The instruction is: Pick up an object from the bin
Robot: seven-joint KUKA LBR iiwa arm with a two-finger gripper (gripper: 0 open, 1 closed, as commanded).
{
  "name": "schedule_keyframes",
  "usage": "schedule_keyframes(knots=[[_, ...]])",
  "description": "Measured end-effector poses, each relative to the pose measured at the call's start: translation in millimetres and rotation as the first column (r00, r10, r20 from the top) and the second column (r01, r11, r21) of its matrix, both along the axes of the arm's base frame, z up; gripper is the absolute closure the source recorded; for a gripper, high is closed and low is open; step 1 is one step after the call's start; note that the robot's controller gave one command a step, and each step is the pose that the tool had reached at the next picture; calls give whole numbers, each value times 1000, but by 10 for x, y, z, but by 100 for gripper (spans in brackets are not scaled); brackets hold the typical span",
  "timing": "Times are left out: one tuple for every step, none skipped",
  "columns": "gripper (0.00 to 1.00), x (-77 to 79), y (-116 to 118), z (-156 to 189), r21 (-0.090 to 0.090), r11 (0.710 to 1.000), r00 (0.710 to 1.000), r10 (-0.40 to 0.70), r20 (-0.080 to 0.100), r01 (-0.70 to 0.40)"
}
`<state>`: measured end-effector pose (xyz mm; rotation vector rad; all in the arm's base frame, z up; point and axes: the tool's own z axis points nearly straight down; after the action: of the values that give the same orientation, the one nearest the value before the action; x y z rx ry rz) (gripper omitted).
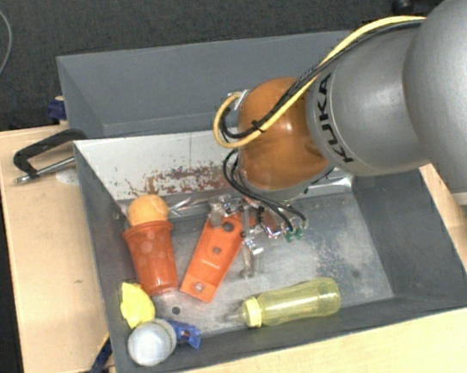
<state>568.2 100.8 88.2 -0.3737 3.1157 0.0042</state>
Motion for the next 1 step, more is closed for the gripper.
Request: schedule_keyframes(knots=[[100, -82, -106, -169, 2, 900, 900, 435, 4, -435]])
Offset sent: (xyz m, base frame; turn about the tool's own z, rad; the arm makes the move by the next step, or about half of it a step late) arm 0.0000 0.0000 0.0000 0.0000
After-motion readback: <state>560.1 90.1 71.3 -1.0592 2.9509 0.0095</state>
